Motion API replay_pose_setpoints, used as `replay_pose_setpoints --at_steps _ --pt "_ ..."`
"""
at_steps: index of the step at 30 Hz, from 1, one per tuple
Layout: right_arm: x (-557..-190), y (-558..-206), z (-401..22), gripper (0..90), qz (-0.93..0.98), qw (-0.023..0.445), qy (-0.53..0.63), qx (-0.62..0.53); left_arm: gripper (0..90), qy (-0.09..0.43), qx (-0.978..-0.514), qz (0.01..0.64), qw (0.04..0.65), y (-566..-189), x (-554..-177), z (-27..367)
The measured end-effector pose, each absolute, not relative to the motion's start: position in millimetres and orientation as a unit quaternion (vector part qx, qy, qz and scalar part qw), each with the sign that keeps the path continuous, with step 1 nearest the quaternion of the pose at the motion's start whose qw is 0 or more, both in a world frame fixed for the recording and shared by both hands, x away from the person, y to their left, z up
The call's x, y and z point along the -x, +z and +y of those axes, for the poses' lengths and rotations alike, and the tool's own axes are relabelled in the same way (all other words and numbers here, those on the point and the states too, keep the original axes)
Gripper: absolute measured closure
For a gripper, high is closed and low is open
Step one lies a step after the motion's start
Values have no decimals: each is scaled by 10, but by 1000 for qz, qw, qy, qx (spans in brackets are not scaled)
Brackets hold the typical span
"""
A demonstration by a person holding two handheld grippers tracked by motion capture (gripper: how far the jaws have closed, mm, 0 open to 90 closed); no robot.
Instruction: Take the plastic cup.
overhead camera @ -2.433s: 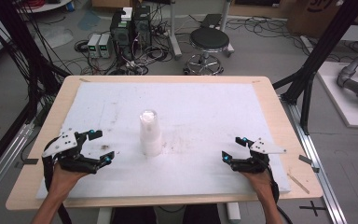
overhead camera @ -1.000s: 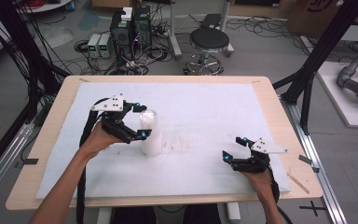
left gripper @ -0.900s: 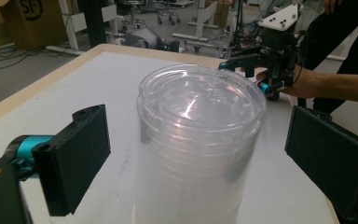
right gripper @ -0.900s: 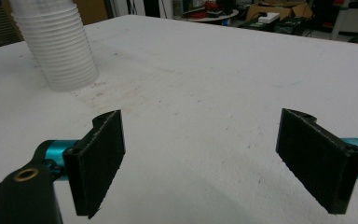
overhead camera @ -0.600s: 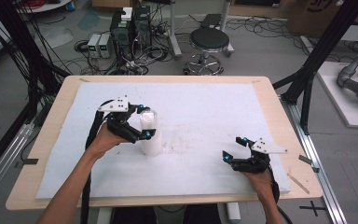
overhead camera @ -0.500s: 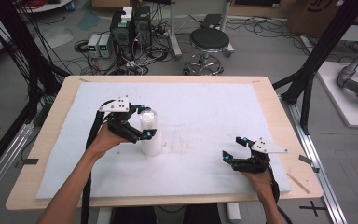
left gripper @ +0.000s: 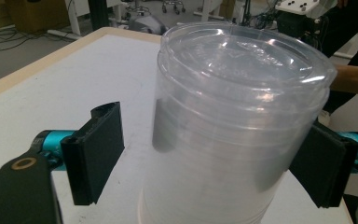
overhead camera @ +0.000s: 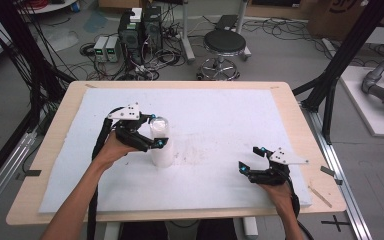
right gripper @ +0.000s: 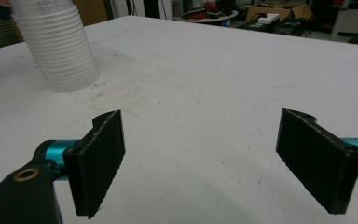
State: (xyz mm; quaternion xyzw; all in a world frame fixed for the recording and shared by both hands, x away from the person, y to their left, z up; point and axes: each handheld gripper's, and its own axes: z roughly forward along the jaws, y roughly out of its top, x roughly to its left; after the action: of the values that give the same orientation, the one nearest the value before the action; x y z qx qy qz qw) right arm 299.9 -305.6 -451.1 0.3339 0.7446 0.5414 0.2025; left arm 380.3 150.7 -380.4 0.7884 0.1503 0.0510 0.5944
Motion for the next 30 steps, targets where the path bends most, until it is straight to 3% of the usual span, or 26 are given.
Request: replay_pose_setpoints --at_steps 30 --pt "-3002 -4511 -3057 153 745 202 540 -336 323 49 -786 139 601 -3752 -3767 1528"
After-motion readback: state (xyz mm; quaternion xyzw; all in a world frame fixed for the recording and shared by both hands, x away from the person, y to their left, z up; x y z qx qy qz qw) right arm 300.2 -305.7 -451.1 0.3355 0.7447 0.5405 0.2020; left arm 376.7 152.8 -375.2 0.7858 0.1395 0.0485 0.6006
